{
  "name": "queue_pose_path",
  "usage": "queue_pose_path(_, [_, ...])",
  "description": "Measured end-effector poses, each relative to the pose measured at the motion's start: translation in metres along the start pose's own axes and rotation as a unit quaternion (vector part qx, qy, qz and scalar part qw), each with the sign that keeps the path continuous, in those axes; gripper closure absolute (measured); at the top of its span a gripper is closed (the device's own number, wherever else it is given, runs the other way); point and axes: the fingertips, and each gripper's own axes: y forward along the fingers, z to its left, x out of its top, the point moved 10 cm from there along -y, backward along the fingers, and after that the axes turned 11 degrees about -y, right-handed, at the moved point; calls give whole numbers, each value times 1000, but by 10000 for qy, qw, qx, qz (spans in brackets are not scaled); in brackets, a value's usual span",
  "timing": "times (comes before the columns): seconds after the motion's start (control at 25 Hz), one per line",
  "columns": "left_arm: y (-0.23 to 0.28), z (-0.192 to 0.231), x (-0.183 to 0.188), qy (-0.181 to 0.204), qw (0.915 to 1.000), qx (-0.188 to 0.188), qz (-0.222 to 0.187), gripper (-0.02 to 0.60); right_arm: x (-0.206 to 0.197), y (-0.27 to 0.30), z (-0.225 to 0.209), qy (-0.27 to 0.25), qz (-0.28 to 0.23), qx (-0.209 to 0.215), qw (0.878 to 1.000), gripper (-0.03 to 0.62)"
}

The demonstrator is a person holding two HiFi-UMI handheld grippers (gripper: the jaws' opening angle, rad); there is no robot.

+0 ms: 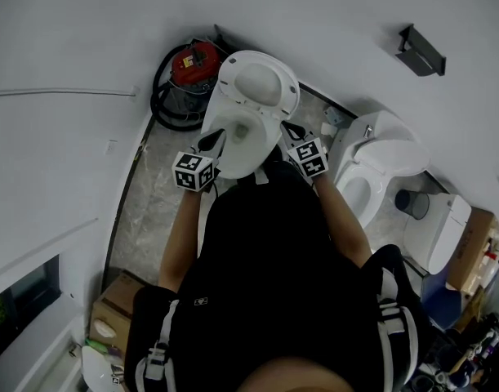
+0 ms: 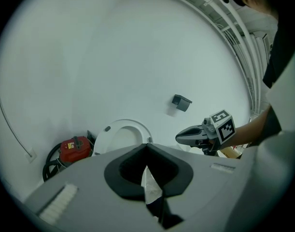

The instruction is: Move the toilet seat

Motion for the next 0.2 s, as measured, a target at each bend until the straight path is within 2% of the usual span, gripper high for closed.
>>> queue_pose_path(0.2, [3, 1, 3, 37, 10000, -26, 19, 583, -3, 0, -2, 41, 33, -29, 10000, 592])
